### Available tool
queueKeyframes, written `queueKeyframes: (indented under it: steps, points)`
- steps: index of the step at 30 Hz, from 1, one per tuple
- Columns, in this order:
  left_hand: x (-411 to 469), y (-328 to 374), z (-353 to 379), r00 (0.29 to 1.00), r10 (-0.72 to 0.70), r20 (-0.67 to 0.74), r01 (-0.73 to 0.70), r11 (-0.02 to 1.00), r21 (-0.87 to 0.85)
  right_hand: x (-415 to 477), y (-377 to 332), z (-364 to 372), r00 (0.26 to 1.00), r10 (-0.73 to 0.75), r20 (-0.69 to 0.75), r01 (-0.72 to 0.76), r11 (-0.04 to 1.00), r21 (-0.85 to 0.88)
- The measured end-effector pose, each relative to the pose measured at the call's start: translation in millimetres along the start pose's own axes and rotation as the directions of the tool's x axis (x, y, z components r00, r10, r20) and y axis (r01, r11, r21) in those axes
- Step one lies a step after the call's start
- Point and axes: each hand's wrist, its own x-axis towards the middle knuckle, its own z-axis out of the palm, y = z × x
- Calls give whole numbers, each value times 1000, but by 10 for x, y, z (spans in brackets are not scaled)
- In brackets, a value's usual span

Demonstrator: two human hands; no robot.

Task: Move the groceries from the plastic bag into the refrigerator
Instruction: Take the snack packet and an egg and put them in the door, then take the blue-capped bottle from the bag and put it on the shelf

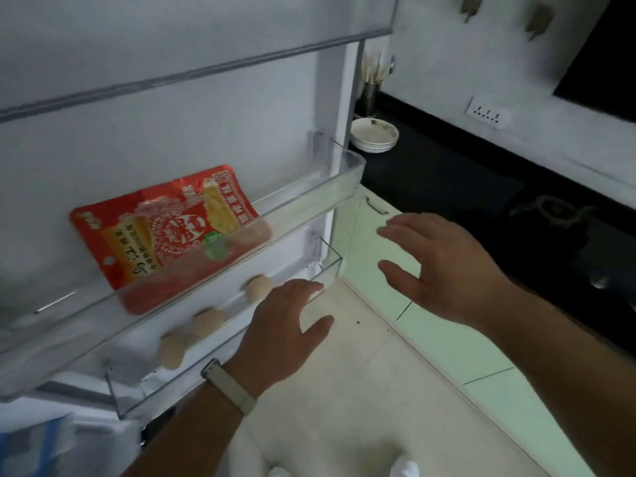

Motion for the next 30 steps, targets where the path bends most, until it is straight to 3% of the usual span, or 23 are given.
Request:
queueKeyframes:
  steps: [9, 17, 25, 30]
  points:
    - [241, 952, 563, 986, 102, 131, -127, 972, 199, -1042, 781, -164, 972, 179, 149, -170, 983, -68]
    - [542, 2166, 1527, 940, 211, 269, -251, 960, 123, -2280, 1725, -562, 877, 432, 208, -420, 902, -103]
    - [679, 3235, 2727, 816, 395, 422, -460, 886, 62, -3605, 2399, -931, 731, 659, 179, -641, 752, -150]
    - [742, 3797, 3315, 703, 496, 509, -585, 811, 18, -4237, 2593, -1167, 608, 783, 129, -768, 622, -155]
